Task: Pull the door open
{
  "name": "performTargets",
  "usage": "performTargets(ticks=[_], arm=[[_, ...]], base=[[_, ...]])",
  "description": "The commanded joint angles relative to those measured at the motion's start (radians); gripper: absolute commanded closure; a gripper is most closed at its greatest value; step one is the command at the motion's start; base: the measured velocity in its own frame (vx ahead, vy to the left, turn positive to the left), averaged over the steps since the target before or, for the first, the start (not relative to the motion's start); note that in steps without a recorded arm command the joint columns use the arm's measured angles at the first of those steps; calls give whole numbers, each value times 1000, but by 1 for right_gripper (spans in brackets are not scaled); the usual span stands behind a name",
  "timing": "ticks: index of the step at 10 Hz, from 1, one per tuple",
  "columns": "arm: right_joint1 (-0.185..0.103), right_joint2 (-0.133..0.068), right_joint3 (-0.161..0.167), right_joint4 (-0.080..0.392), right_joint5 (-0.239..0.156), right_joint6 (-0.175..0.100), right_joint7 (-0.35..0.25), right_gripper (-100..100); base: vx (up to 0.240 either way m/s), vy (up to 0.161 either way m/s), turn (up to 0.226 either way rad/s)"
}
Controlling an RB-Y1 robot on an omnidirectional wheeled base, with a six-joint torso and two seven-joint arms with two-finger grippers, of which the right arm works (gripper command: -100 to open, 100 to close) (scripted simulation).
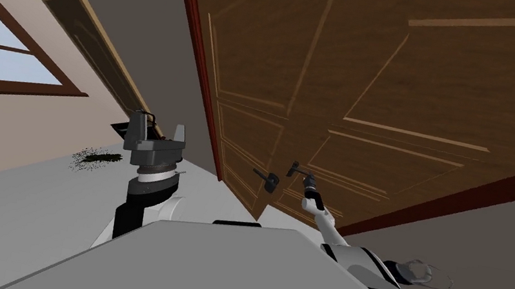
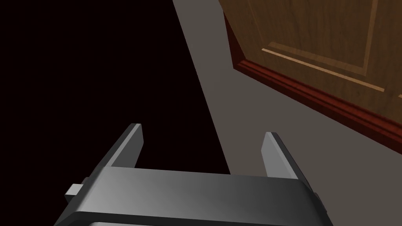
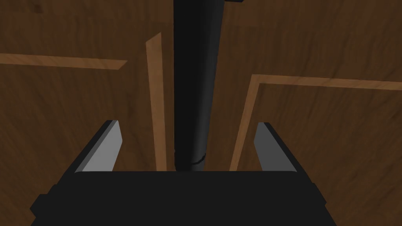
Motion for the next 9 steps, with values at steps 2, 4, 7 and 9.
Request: performTargets(ticks=[2,4,7,9], arm=[[-2,12,-2,-22,-2,9,5,-100],[-2,12,-2,-22,-2,9,5,100],[-2,12,-2,-22,-2,9,5,100],[8,4,2,-21,1,11,2,100]], base=[[167,73,75],[-26,-10,-3],[-19,-5,12],[-62,-24,-5]])
